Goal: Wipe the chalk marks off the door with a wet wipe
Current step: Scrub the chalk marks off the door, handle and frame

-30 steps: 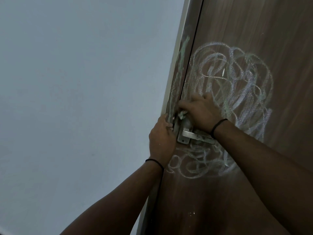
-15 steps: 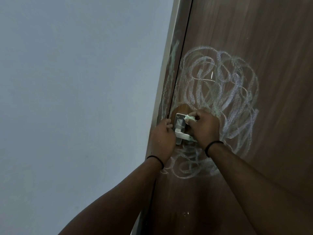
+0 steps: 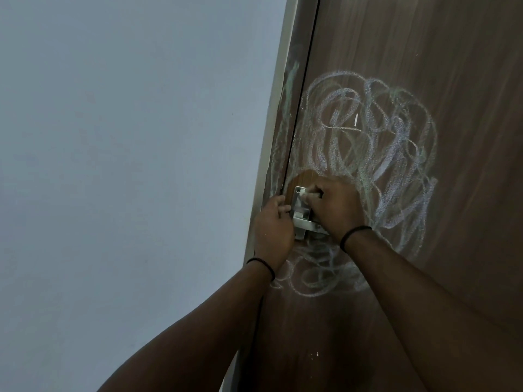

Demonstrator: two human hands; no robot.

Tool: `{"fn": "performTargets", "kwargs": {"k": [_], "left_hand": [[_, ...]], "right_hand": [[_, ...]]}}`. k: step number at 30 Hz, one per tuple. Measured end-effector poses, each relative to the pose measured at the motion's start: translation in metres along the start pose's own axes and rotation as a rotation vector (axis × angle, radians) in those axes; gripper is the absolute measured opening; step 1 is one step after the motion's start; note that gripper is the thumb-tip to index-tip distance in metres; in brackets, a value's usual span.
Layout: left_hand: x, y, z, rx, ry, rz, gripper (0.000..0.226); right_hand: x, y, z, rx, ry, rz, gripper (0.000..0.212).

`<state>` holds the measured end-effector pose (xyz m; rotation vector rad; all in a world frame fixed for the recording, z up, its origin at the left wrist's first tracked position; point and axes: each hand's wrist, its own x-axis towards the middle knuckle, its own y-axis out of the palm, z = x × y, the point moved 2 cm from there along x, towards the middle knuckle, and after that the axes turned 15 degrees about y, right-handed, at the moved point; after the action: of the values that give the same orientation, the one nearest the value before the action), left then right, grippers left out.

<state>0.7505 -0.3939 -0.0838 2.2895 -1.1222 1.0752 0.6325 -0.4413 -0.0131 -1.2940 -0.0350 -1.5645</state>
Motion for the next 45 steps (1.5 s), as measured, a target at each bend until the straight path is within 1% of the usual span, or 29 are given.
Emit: {"fn": "performTargets", "kwargs": {"k": [2, 3, 4, 6, 7, 10, 11, 13, 14, 15, 17, 18, 19, 21, 22, 25, 27, 29, 31, 33, 34, 35, 37, 38, 39, 40, 42, 43, 45], "left_hand": [[0.002, 0.001, 0.008, -0.045, -0.034, 0.01, 0.035], [0.003, 0.001, 0.011, -0.072, -0.056, 0.018, 0.036], [0.004, 0.001, 0.013, -0.102, -0.078, 0.021, 0.039], [0.007, 0.001, 0.019, -0.159, -0.131, 0.016, 0.046], [0.008, 0.002, 0.022, -0.185, -0.159, 0.014, 0.048], [0.011, 0.002, 0.029, -0.251, -0.22, 0.016, 0.047], [0.011, 0.002, 0.03, -0.274, -0.232, 0.015, 0.047], [0.012, 0.003, 0.032, -0.323, -0.253, 0.01, 0.045], [0.012, 0.004, 0.033, -0.345, -0.257, 0.008, 0.044], [0.012, 0.004, 0.033, -0.354, -0.256, 0.01, 0.043], [0.013, 0.003, 0.033, -0.348, -0.246, 0.013, 0.042], [0.013, 0.003, 0.033, -0.347, -0.246, 0.013, 0.042], [0.013, 0.002, 0.033, -0.351, -0.248, 0.013, 0.041], [0.013, 0.002, 0.033, -0.364, -0.258, 0.015, 0.041], [0.013, 0.002, 0.032, -0.369, -0.261, 0.015, 0.042], [0.013, 0.001, 0.031, -0.361, -0.249, 0.009, 0.042], [0.013, 0.002, 0.03, -0.398, -0.265, -0.005, 0.041], [0.013, 0.002, 0.03, -0.446, -0.278, -0.017, 0.039], [0.012, 0.002, 0.028, -0.449, -0.262, -0.015, 0.034], [0.012, 0.001, 0.027, -0.439, -0.252, -0.02, 0.032], [0.011, 0.0, 0.027, -0.433, -0.254, -0.022, 0.034], [0.012, 0.0, 0.027, -0.422, -0.254, -0.022, 0.036], [0.012, 0.0, 0.028, -0.392, -0.243, -0.011, 0.039], [0.012, 0.001, 0.028, -0.381, -0.238, -0.01, 0.04], [0.012, 0.0, 0.028, -0.373, -0.234, -0.01, 0.04], [0.011, 0.001, 0.028, -0.369, -0.232, -0.012, 0.04], [0.011, 0.001, 0.027, -0.366, -0.234, -0.019, 0.041], [0.012, 0.002, 0.028, -0.365, -0.234, -0.021, 0.041], [0.013, 0.003, 0.028, -0.349, -0.228, -0.022, 0.043]], "right_hand": [[-0.002, 0.006, 0.0, -0.055, 0.003, 0.137, 0.008], [-0.002, 0.008, 0.0, -0.073, 0.004, 0.16, 0.008], [-0.003, 0.008, 0.0, -0.072, 0.0, 0.13, 0.007], [-0.005, 0.007, 0.001, -0.048, -0.034, -0.002, 0.006], [-0.005, 0.007, 0.001, -0.049, -0.046, -0.022, 0.006], [-0.003, 0.011, 0.004, -0.125, -0.049, 0.113, 0.008], [-0.001, 0.011, 0.006, -0.13, -0.061, 0.09, 0.009], [0.0, 0.006, 0.01, -0.101, -0.114, -0.044, 0.008], [0.0, 0.005, 0.011, -0.091, -0.133, -0.062, 0.007], [0.001, 0.006, 0.011, -0.104, -0.148, -0.018, 0.007], [0.003, 0.012, 0.01, -0.187, -0.141, 0.149, 0.009], [0.004, 0.013, 0.009, -0.197, -0.129, 0.18, 0.009], [0.004, 0.012, 0.008, -0.164, -0.127, 0.15, 0.008], [0.002, 0.01, 0.011, -0.08, -0.175, 0.026, 0.009], [0.001, 0.011, 0.011, -0.086, -0.198, 0.031, 0.01], [0.005, 0.019, 0.01, -0.208, -0.211, 0.211, 0.012], [0.008, 0.019, 0.011, -0.21, -0.228, 0.171, 0.012], [0.007, 0.019, 0.014, -0.286, -0.315, 0.08, 0.013], [0.005, 0.021, 0.017, -0.428, -0.436, 0.06, 0.015], [0.006, 0.018, 0.018, -0.485, -0.525, 0.063, 0.016], [0.008, 0.015, 0.018, -0.463, -0.509, 0.053, 0.016], [0.008, 0.012, 0.017, -0.414, -0.452, 0.022, 0.016], [0.006, 0.006, 0.011, -0.254, -0.241, -0.091, 0.014], [0.002, 0.004, 0.007, -0.162, -0.133, -0.151, 0.01], [-0.003, 0.004, 0.002, -0.08, -0.034, -0.185, 0.006], [-0.007, 0.005, -0.002, -0.023, 0.066, -0.181, 0.01], [-0.012, 0.009, -0.01, 0.012, 0.24, -0.071, 0.019], [-0.011, 0.01, -0.012, -0.019, 0.277, 0.002, 0.021], [-0.007, 0.01, -0.013, -0.151, 0.286, 0.156, 0.02]]}}
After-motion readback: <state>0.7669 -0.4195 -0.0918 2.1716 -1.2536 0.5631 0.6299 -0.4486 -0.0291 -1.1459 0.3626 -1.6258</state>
